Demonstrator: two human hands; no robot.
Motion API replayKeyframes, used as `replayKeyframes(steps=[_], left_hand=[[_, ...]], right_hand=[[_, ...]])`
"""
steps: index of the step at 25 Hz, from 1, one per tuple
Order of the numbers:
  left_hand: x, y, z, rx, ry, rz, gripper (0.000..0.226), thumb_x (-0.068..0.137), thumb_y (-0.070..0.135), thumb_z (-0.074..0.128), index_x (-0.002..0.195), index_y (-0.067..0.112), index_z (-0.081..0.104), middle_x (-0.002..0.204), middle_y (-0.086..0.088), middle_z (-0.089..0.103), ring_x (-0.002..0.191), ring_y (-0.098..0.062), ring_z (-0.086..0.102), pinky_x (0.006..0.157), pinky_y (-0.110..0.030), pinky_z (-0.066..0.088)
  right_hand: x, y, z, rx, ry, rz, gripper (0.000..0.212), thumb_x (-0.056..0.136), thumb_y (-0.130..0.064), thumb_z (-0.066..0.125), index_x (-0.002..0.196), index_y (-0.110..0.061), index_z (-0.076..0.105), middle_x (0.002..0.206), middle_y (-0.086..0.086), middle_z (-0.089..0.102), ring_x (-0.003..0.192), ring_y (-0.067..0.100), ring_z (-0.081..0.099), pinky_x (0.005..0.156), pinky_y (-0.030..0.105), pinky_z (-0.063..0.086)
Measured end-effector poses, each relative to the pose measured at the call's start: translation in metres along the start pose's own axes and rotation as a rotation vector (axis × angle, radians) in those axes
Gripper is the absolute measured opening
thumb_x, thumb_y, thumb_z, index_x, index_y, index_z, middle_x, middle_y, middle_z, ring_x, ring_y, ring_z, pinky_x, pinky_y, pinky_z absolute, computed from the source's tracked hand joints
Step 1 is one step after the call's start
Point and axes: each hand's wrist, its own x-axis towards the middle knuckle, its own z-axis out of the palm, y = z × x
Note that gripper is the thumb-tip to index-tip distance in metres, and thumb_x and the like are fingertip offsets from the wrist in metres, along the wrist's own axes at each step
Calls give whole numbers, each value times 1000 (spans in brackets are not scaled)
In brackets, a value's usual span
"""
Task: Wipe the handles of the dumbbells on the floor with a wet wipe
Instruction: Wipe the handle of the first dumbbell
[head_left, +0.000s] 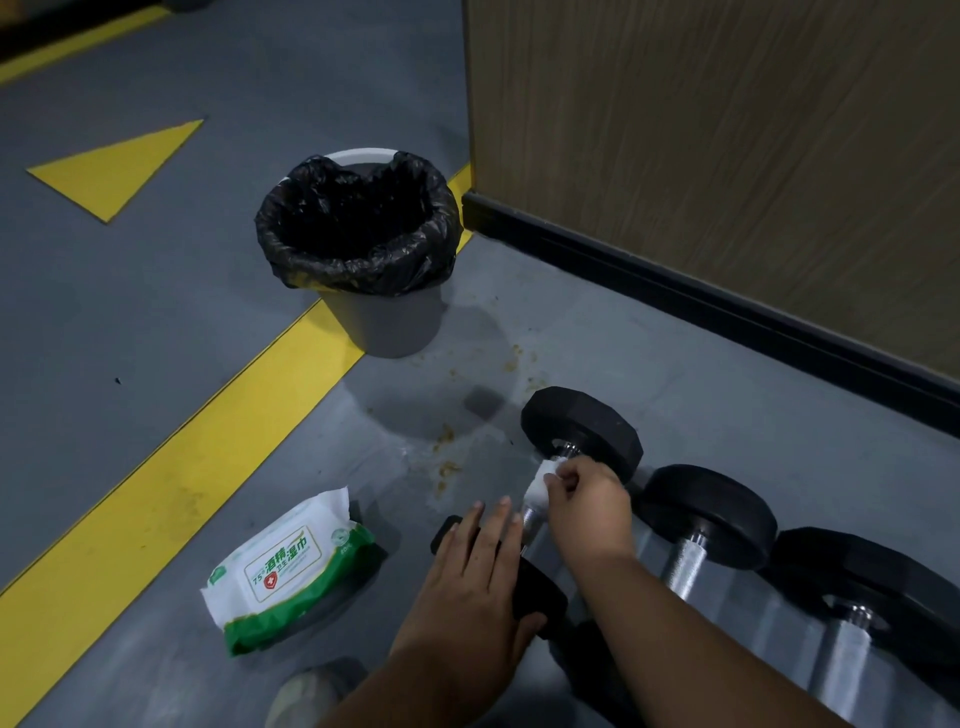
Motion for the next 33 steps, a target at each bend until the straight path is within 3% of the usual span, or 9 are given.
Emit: replayKeyframes(steps=[4,8,12,17,20,23,26,30,33], left_hand=[[-1,-1,2,-15,-17,3,93,85,64,45,155,11,15,163,-9,13,148,-32,17,112,-49,34],[1,0,1,-16,-38,-11,94,83,66,46,154,13,17,163,-7,14,148,-31,18,113,-47,32],[1,0,-1,-20,-56,-2,92,87,67,38,156,19,-1,164,0,-8,151,-26,-5,120,-46,14],[3,-1,2,8,-60,-14,95,80,66,47,153,10,24,161,-9,23,145,-32,27,111,-47,35],[1,-1,4,31,-22,-14,98,78,70,46,154,13,22,159,-5,25,145,-29,25,111,-44,31],[0,-1,6,45,-5,0,99,78,70,47,155,13,19,160,-5,24,145,-29,24,118,-42,23],[1,-1,5,66,-7,1,95,79,68,46,152,10,26,159,-8,27,144,-31,29,117,-44,28],[2,-2,8,70,5,9,93,82,67,45,152,9,27,160,-10,25,144,-32,28,111,-44,21],[2,-2,6,58,8,6,94,81,68,46,153,12,23,160,-6,24,145,-30,25,115,-43,23]], right_hand=[[-18,11,5,-48,-48,-183,8,92,-14,72,93,-9,77,103,1,66,85,5,59,76,1,38],[1,15,4,-95,-39,-295,11,92,-8,70,88,-3,79,97,5,67,78,8,56,75,8,39],[11,14,-6,-116,-74,-335,11,91,-1,66,84,0,74,89,-1,60,73,0,50,68,8,34],[-11,30,2,-85,-285,-736,22,91,-20,60,74,-14,72,82,-2,58,80,11,56,71,24,50],[20,31,0,-165,-221,-633,18,88,-11,64,73,-7,73,86,5,64,77,20,65,73,28,54],[26,29,-8,-101,-109,-515,11,84,0,70,76,-4,76,93,7,68,77,14,64,82,7,45],[-4,29,-6,-26,-224,-658,11,84,-6,68,78,-12,76,94,-2,67,87,8,62,86,19,53],[-2,34,-8,-73,-390,-831,21,90,-19,59,89,-14,80,98,-1,71,97,11,65,95,12,46],[24,31,-9,-7,-192,-494,15,92,-11,66,90,-11,81,101,1,69,90,12,65,86,4,42]])
